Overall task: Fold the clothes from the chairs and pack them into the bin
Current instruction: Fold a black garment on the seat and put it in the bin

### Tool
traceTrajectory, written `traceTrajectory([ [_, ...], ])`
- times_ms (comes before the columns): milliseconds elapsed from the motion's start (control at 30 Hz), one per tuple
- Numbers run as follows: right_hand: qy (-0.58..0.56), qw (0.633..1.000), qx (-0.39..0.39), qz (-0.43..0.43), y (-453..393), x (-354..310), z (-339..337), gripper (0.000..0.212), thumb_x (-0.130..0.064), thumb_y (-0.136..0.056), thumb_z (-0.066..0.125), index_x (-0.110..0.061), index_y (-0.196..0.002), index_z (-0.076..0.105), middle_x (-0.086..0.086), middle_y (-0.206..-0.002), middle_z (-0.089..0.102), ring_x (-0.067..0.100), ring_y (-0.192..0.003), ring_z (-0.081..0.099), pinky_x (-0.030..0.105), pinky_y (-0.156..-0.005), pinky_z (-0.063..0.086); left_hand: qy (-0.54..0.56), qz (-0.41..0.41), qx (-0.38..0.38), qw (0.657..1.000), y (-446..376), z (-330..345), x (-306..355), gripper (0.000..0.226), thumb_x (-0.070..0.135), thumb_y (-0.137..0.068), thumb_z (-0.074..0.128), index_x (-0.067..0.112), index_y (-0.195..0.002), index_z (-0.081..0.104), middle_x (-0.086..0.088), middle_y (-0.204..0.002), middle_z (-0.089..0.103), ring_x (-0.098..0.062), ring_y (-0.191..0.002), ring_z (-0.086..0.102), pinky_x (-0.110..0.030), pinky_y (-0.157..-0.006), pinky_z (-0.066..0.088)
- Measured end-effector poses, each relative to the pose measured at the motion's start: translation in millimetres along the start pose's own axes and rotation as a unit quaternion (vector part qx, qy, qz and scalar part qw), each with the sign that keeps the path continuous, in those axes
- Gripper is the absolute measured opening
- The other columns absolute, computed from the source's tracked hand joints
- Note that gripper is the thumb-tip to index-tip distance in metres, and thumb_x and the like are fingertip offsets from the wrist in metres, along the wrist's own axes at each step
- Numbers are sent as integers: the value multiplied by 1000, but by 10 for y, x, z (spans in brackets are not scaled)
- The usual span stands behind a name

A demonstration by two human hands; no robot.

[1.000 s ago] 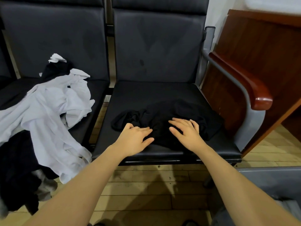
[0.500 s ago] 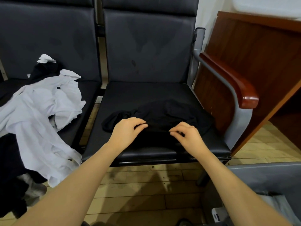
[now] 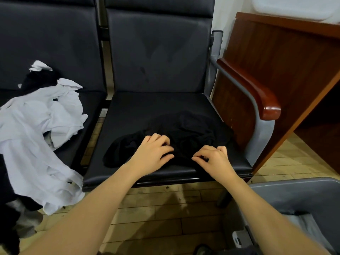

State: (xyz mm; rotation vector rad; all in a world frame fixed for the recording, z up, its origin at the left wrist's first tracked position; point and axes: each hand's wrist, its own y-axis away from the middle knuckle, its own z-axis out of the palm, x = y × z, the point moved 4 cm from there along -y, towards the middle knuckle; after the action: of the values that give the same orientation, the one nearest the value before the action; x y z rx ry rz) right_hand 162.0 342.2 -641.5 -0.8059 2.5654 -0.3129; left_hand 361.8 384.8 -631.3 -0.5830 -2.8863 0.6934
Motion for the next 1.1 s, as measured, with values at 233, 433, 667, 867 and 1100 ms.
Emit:
traceTrajectory([
  [233,42,999,5,-22,97,-25,0,30,-53,-84,61,-33,-103,71,-17,-103,61,5,-89,56,25,-82,12,-2,-14,-19,1000,105,60,-33,28,47,-81,56,24,-73,70,13,-72,60,-14,-72,60,-28,-77,25],
  [433,48,997,25,-47,158,-66,19,29,-54,-81,49,-32,-95,62,-14,-97,59,9,-82,58,25,-83,15,60,-16,-42,997,172,99,-58,56,65,-78,33,28,-96,71,14,-92,60,-12,-94,54,-26,-86,17],
  [667,101,991,47,-78,189,-52,78,36,-49,-85,43,-30,-94,72,-9,-93,55,8,-90,41,30,-86,21,69,-6,-54,996,222,118,-74,53,63,-79,37,26,-97,71,12,-94,60,-12,-95,54,-25,-88,17],
  [867,101,990,36,-89,195,-205,142,9,-28,-81,55,-23,-82,63,-9,-86,58,12,-82,54,28,-83,22,14,17,-19,1000,158,152,120,18,36,-78,71,19,-75,65,8,-72,58,-14,-67,57,-26,-74,28],
  [1100,-198,969,82,124,40,21,-228,16,-12,-98,47,-28,-103,48,-11,-87,54,20,-94,51,36,-93,38,243,-120,64,960,-186,-175,208,23,37,-87,62,16,-93,67,12,-87,58,-9,-80,58,-34,-82,45],
])
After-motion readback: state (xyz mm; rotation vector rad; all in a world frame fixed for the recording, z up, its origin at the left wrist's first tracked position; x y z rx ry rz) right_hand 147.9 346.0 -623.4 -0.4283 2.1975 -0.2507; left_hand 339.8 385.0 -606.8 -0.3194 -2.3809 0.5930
